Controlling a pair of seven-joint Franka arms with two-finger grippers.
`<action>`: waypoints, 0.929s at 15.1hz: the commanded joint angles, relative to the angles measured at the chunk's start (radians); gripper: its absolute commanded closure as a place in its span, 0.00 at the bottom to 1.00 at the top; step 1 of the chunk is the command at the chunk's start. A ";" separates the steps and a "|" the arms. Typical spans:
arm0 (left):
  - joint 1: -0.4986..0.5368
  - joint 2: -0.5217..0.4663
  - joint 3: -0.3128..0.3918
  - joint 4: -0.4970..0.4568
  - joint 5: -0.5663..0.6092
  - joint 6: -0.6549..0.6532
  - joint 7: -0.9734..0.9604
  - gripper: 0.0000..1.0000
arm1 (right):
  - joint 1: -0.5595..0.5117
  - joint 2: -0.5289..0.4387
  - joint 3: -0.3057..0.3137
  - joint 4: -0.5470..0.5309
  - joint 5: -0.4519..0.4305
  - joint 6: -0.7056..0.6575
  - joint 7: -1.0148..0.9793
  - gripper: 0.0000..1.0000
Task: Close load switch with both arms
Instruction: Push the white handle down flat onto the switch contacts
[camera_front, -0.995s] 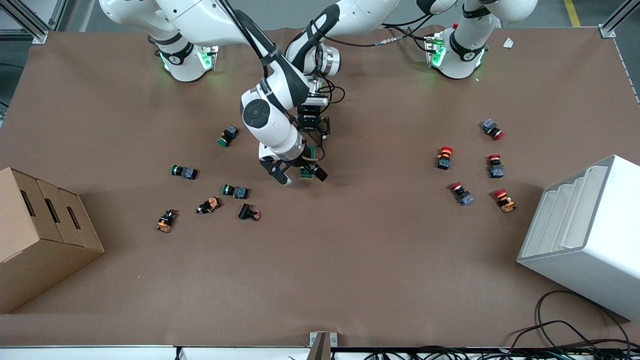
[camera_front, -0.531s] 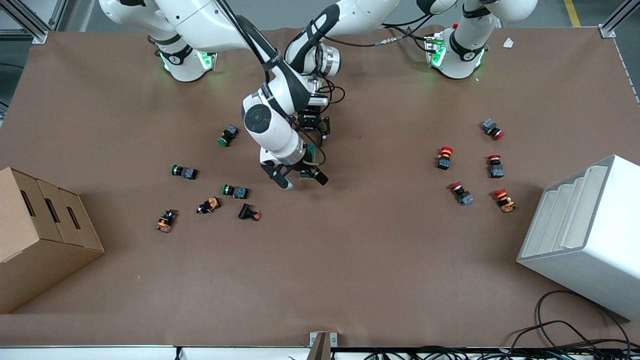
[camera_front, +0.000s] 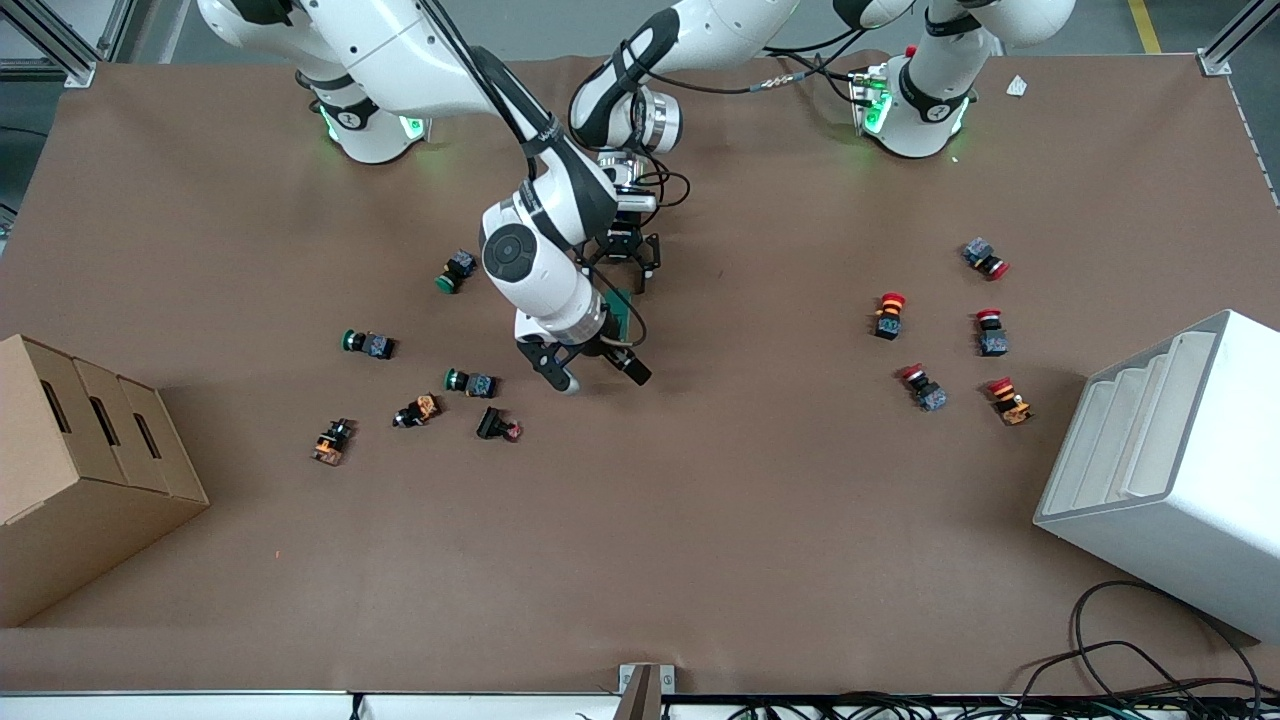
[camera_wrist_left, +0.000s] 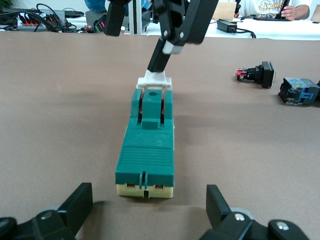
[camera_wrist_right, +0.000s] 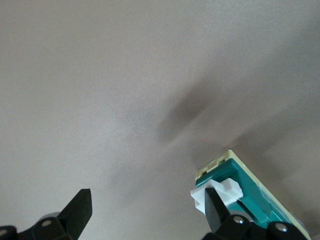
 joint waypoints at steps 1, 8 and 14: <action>-0.012 0.031 0.000 0.004 0.010 0.008 -0.041 0.00 | -0.012 0.033 0.008 0.025 -0.022 0.003 -0.005 0.00; -0.009 0.026 0.000 0.004 0.008 0.008 -0.038 0.00 | -0.021 0.033 0.001 0.026 -0.042 -0.005 -0.008 0.00; -0.004 0.022 0.000 0.006 0.007 0.008 -0.031 0.00 | -0.111 -0.108 -0.076 0.048 -0.078 -0.377 -0.274 0.00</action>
